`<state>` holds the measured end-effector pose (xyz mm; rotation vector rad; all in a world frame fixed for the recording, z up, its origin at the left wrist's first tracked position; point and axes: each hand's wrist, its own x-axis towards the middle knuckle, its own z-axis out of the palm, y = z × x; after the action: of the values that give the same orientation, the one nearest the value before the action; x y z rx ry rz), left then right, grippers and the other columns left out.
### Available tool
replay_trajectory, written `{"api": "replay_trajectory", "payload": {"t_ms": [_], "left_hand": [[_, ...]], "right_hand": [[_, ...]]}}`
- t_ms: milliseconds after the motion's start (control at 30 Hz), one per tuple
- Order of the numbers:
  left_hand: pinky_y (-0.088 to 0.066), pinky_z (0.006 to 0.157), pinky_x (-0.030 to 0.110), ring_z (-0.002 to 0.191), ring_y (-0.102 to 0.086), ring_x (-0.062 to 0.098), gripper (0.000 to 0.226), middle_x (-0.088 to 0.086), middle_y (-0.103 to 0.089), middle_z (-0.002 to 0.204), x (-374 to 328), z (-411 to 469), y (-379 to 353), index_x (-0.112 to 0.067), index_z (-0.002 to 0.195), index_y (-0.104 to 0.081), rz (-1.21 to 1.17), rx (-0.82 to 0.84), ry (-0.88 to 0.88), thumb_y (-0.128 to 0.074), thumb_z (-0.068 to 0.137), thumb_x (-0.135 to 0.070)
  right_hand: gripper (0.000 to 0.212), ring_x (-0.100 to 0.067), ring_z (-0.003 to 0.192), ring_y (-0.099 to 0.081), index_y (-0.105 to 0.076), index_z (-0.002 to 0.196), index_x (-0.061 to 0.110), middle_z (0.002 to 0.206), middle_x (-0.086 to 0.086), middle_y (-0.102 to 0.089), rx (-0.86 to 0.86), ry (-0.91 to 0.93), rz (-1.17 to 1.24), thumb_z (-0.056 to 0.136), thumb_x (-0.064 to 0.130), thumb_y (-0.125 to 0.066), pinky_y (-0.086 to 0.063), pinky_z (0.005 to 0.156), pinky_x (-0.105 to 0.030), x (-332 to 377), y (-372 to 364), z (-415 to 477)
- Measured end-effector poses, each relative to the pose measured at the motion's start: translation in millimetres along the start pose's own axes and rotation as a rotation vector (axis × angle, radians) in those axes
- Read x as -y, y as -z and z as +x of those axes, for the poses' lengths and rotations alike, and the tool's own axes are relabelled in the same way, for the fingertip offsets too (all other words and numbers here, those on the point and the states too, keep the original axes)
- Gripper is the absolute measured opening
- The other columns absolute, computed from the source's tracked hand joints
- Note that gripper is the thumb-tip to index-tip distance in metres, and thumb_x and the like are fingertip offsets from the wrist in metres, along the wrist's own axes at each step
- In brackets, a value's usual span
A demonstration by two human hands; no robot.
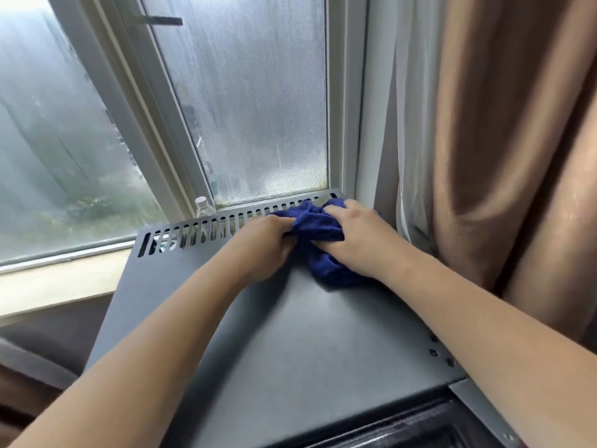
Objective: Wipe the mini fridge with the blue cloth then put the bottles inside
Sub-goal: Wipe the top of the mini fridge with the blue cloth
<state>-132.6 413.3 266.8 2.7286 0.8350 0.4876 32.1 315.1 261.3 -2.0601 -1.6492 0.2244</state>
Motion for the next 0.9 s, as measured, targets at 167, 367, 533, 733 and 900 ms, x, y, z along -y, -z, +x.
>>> {"api": "replay_trajectory", "payload": {"t_ms": [167,367,533,733,900], "left_hand": [[-0.048,0.075,0.031,0.087,-0.065,0.027,0.022,0.003,-0.077,0.093,-19,-8,5,-0.016,0.099,-0.072,-0.018,0.081,-0.082,-0.053,0.089,-0.013],[-0.041,0.062,0.03,0.071,-0.047,0.02,0.013,0.005,-0.065,0.072,-56,-42,5,-0.011,0.09,-0.07,-0.06,0.163,-0.168,-0.057,0.089,-0.011],[-0.041,0.068,0.035,0.075,-0.053,0.028,0.021,0.006,-0.069,0.081,-47,-6,1,-0.015,0.096,-0.072,0.024,0.166,-0.094,-0.053,0.091,-0.009],[-0.049,0.086,0.037,0.104,-0.065,0.039,0.03,0.013,-0.076,0.113,-21,66,-15,-0.013,0.11,-0.073,0.055,0.094,0.034,-0.047,0.096,-0.008],[-0.041,0.073,0.034,0.088,-0.058,0.037,0.022,0.015,-0.068,0.092,0,100,-20,-0.013,0.086,-0.063,0.16,0.025,0.154,-0.045,0.094,-0.002]], "right_hand": [[0.034,-0.028,0.115,-0.055,-0.059,0.114,0.028,0.103,0.001,-0.045,-0.018,-0.012,-0.062,0.091,0.052,-0.061,-0.048,0.096,-0.038,-6,12,-38],[0.031,-0.018,0.098,-0.051,-0.054,0.107,0.034,0.093,0.013,-0.039,-0.015,0.023,-0.158,0.087,0.058,-0.058,-0.039,0.081,-0.025,-11,19,-103],[0.025,-0.023,0.097,-0.057,-0.063,0.102,0.027,0.098,0.004,-0.05,-0.042,0.034,-0.028,0.088,0.048,-0.063,-0.046,0.083,-0.034,-27,20,-53],[0.026,-0.033,0.105,-0.06,-0.067,0.105,0.021,0.101,-0.002,-0.052,-0.081,-0.011,0.045,0.09,0.042,-0.063,-0.048,0.089,-0.035,-50,16,35],[0.02,-0.027,0.101,-0.054,-0.064,0.099,0.017,0.103,-0.006,-0.052,-0.019,0.025,0.008,0.093,0.036,-0.062,-0.038,0.085,-0.027,-49,16,88]]}}
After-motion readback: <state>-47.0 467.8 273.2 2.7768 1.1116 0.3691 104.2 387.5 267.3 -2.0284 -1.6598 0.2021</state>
